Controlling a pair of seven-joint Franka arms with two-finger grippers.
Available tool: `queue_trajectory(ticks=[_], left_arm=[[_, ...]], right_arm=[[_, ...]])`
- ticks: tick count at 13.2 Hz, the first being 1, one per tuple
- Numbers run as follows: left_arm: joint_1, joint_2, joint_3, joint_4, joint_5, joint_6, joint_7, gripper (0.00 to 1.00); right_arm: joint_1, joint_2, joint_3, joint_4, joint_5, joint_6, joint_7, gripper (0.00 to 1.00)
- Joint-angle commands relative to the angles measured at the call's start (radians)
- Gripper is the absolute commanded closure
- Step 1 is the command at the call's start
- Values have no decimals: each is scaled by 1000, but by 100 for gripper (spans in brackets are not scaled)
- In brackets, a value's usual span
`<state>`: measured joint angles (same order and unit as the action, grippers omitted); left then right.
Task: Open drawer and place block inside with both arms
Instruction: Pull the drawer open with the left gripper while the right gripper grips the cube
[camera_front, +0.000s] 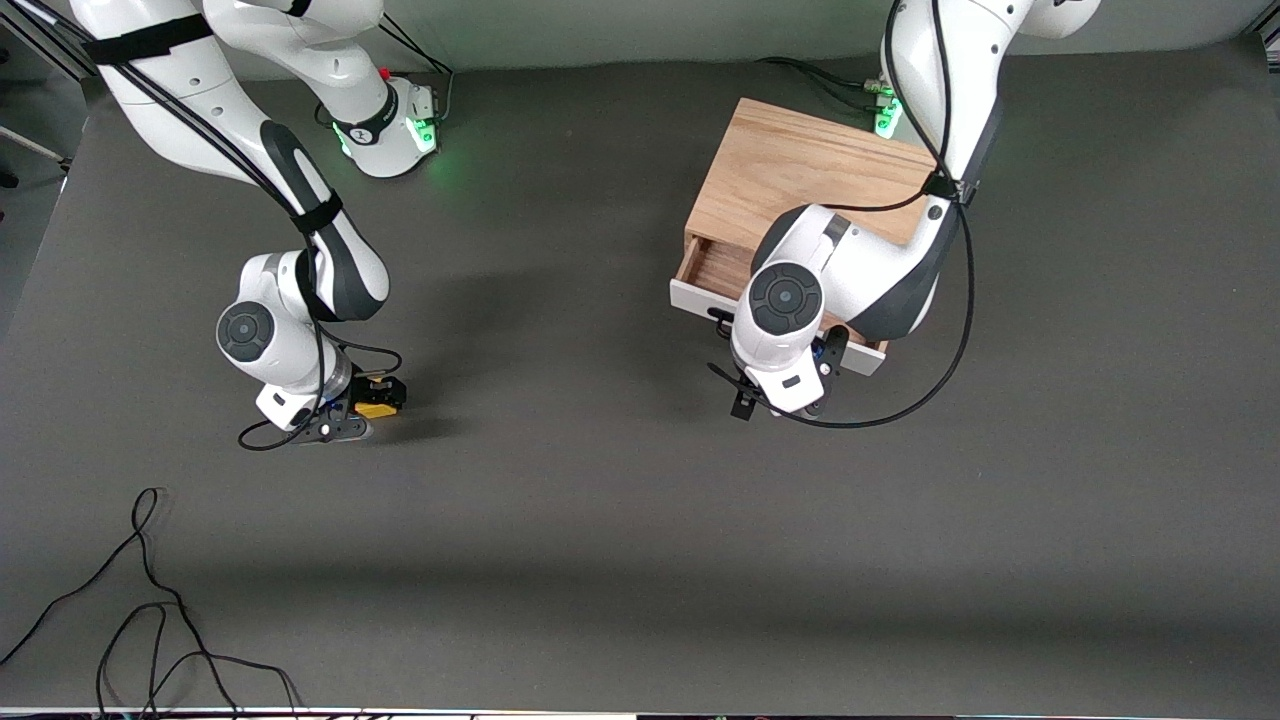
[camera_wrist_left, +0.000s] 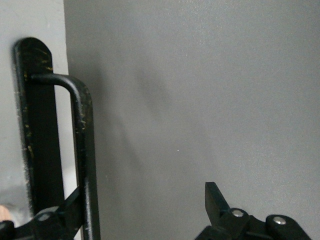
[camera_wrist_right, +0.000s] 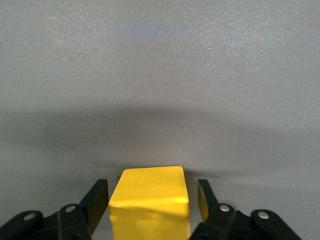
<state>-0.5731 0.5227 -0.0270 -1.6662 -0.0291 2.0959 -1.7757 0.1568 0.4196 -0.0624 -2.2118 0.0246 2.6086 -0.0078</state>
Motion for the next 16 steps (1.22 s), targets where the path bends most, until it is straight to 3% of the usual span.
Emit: queue_trajectory(ticks=[1,6,11,16], left_arm=[[-7,30,6,52,18,75,-5,0],[-7,45,6,86,18,85,-7,0],[-7,66,6,126,17,90,-7,0],[-7,86,7,148,31,148,-7,0]], right_arm=[[9,-5,3,-5,-15,10,16,23],[9,-11,3,-3,-15,2,11,36],[7,-13,3,6,-14,-5,6,69],[7,-21,3,9,-15,-5,3,76]])
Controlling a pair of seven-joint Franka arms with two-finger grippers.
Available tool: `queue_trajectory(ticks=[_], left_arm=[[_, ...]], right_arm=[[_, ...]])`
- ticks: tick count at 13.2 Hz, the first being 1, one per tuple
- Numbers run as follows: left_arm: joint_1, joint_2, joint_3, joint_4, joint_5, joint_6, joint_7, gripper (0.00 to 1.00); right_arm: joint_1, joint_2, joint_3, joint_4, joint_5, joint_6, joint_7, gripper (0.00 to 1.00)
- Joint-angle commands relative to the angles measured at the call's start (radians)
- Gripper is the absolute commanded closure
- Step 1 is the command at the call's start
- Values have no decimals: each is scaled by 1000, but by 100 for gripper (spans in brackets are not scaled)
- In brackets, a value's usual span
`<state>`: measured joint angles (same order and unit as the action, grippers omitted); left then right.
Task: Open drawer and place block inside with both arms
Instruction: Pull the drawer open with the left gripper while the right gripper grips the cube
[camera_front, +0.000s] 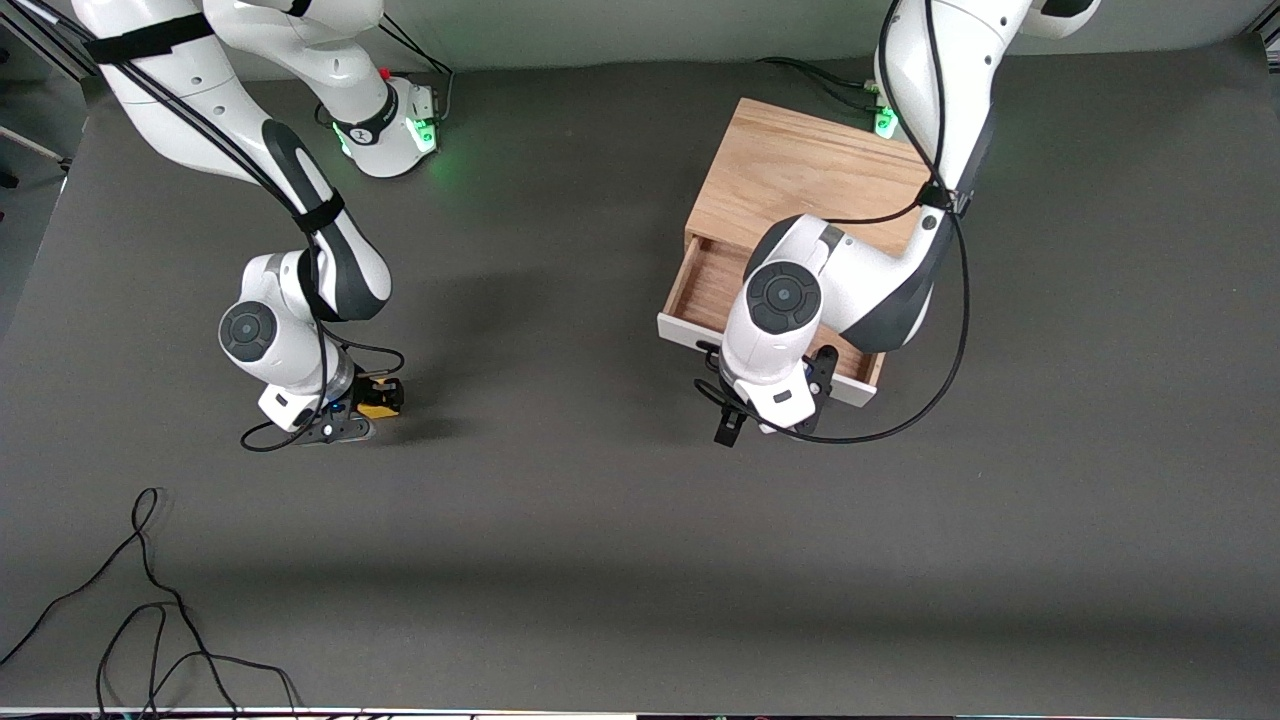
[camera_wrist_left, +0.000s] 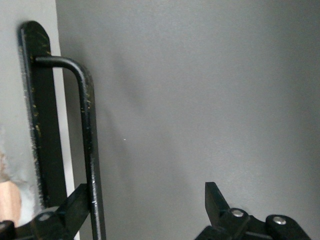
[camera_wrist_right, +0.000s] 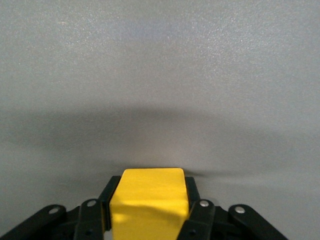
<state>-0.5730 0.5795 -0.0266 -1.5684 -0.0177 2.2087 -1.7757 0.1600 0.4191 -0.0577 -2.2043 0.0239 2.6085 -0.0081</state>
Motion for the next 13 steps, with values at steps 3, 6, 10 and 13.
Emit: queue_trajectory(ticks=[3,6,10,13], left_arm=[[-7,33,8,50,25,77,-7,0],[-7,33,8,63,38,94,-7,0],[-5,25,11,92,54,80,-7,0],[12,-10,16,157,62,-19,36,0]], right_arm=[[6,-22,-1,23,-15,-36,8,77],[9,-40,-2,63,-15,-134,7,77],[9,-52,-2,115,-15,-223,8,79],[9,-68,-2,150,-15,-286,8,81]])
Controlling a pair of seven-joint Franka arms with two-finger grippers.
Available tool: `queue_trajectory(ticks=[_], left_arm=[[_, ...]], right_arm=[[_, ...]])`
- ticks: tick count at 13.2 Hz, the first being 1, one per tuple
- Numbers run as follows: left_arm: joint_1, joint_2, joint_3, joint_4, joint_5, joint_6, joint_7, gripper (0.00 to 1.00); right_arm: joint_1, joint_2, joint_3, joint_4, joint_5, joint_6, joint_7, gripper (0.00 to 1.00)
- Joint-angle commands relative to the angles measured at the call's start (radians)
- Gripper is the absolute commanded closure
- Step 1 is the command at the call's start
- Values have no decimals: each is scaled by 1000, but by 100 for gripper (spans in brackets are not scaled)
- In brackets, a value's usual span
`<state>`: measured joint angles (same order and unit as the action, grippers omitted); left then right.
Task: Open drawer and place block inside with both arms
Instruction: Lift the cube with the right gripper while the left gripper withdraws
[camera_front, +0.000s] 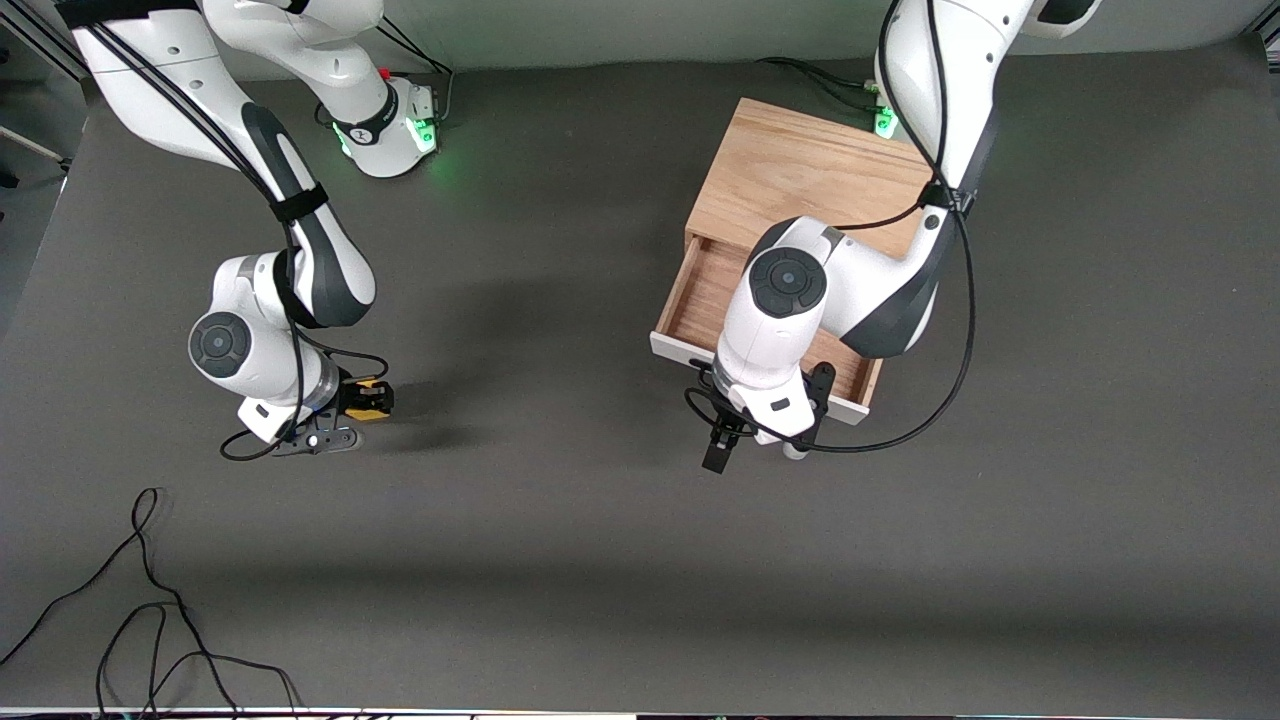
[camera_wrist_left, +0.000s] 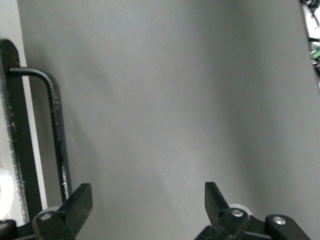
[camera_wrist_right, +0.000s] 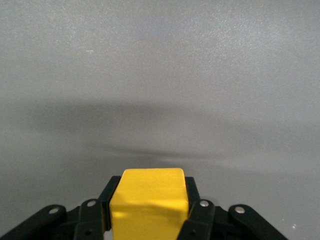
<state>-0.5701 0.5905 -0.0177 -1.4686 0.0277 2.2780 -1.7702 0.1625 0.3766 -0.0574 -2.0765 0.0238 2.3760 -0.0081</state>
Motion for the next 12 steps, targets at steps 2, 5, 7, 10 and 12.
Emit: queue_trajectory(ticks=[2,5,7,10,12], left_arm=[[50,-89,4,77,14,-213,180,0],[97,-193,2,76,0,-384,459,0],[149,-257,1,71,-6,-512,665,0],[263,-343,2,64,-40,-642,1002,0],[346,-408,2,30,-45,-699,1234,0]], right_arm=[[6,-41,-2,62,-15,-131,11,82],[6,-51,-1,186,-13,-304,17,82],[6,-53,14,294,-12,-435,22,82],[6,-56,36,476,11,-628,25,83],[5,-53,45,576,44,-714,81,83]])
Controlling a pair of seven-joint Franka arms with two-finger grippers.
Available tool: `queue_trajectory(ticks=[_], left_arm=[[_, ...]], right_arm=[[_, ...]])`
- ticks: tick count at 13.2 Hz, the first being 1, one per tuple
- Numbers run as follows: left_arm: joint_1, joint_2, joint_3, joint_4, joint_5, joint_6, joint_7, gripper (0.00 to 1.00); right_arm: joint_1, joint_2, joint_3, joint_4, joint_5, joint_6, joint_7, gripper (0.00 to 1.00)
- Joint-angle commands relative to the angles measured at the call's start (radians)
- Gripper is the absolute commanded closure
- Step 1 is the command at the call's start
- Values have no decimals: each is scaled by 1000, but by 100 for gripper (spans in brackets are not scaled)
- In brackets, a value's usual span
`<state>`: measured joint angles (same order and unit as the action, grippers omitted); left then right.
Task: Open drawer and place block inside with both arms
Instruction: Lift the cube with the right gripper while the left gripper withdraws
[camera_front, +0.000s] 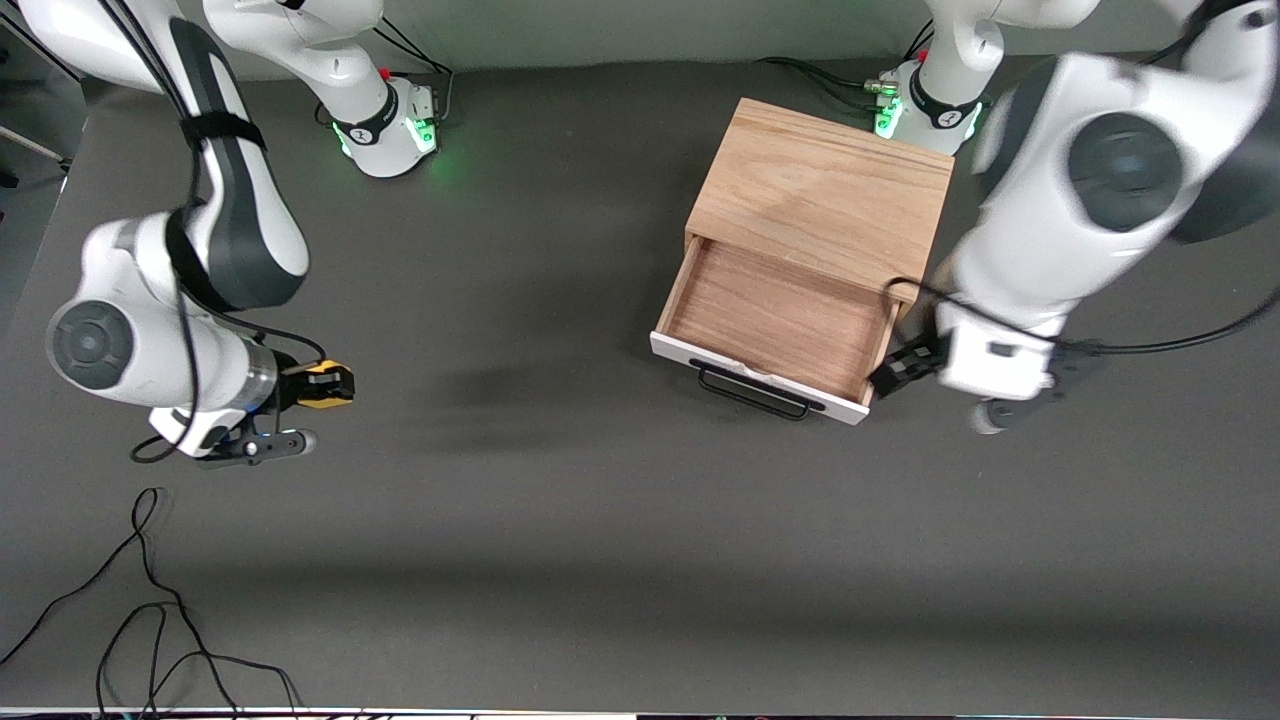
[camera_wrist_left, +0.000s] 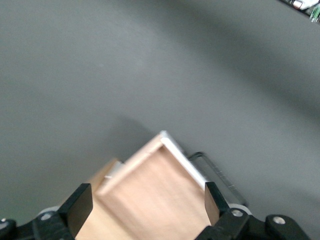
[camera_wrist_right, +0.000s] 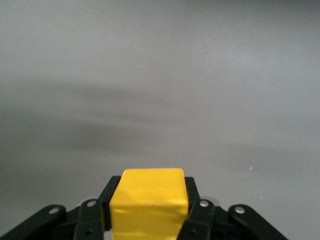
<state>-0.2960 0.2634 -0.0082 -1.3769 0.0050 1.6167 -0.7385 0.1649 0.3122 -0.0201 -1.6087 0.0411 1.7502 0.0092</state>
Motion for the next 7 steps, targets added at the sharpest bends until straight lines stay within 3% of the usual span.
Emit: queue_trajectory(ticks=[1,4,7], left_arm=[[112,-119,-7,-98,-36,-38,281,0],[201,-216,-4,-212,-37,-20,494,0],[218,-256,-4,-269,-30,15,539,0]], right_arm=[[2,15,25,154,51,-118,115,83],[1,21,156,265,65,-167,358,83],[1,41,311,344,63,-167,656,83]])
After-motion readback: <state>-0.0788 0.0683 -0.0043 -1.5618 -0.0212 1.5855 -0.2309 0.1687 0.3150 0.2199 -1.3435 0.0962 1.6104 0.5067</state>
